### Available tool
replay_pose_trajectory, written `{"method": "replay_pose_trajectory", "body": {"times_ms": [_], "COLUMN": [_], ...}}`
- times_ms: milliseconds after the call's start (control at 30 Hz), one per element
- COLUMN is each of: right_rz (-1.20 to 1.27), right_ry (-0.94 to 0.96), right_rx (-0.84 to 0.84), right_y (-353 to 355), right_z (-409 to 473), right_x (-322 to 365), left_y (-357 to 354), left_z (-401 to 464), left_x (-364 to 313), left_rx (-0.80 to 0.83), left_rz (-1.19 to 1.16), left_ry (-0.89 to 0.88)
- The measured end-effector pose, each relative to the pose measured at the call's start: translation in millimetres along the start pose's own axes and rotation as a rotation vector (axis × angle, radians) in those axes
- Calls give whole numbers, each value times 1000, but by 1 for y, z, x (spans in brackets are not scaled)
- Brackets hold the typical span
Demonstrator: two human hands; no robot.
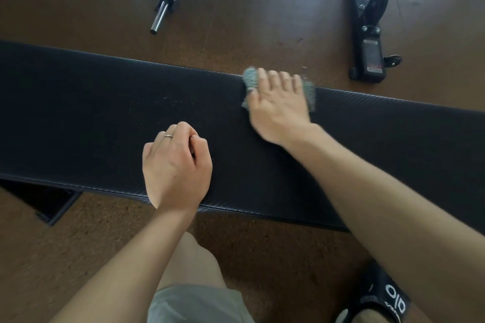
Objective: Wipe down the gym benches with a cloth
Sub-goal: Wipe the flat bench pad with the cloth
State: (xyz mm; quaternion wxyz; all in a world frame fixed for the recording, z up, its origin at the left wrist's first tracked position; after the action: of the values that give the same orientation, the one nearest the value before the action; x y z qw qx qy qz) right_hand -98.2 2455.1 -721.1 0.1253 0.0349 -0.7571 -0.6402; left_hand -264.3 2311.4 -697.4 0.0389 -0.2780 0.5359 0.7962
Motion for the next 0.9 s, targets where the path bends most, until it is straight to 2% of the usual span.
{"method": "replay_pose_trajectory", "body": {"times_ms": [133,300,433,600,767,900], "right_rz": [6,13,-23,-18,-1,32], "right_ry": [220,401,432,438,284,273], "right_rx": [37,25,93,60,47,42], "right_y": [-9,-9,-16,-13,-7,-10], "right_z": [-14,-117,-189,-134,-46,-65], "right_x": [55,28,2,15,33,38], "left_y": [0,1,0,-2,-1,-1], "left_z": [0,-1,-1,-1,1,0], "left_x": [3,1,1,1,1,0], "left_rx": [4,0,4,5,11,6], "left_rz": [2,-12,-13,4,12,14], "left_ry": [16,12,12,-1,-9,-18]}}
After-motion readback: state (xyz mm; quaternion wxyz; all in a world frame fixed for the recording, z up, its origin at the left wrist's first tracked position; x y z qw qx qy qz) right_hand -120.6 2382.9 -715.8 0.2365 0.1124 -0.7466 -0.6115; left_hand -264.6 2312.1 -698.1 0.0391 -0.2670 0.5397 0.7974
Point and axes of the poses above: each hand's wrist, its own z-axis towards the middle knuckle, its own y-axis out of the back of the hand, x = y × z, the point moved 7 cm from there along z, towards the middle knuckle, and after that the axes turned 1 degree about -z, right-handed, at the moved point
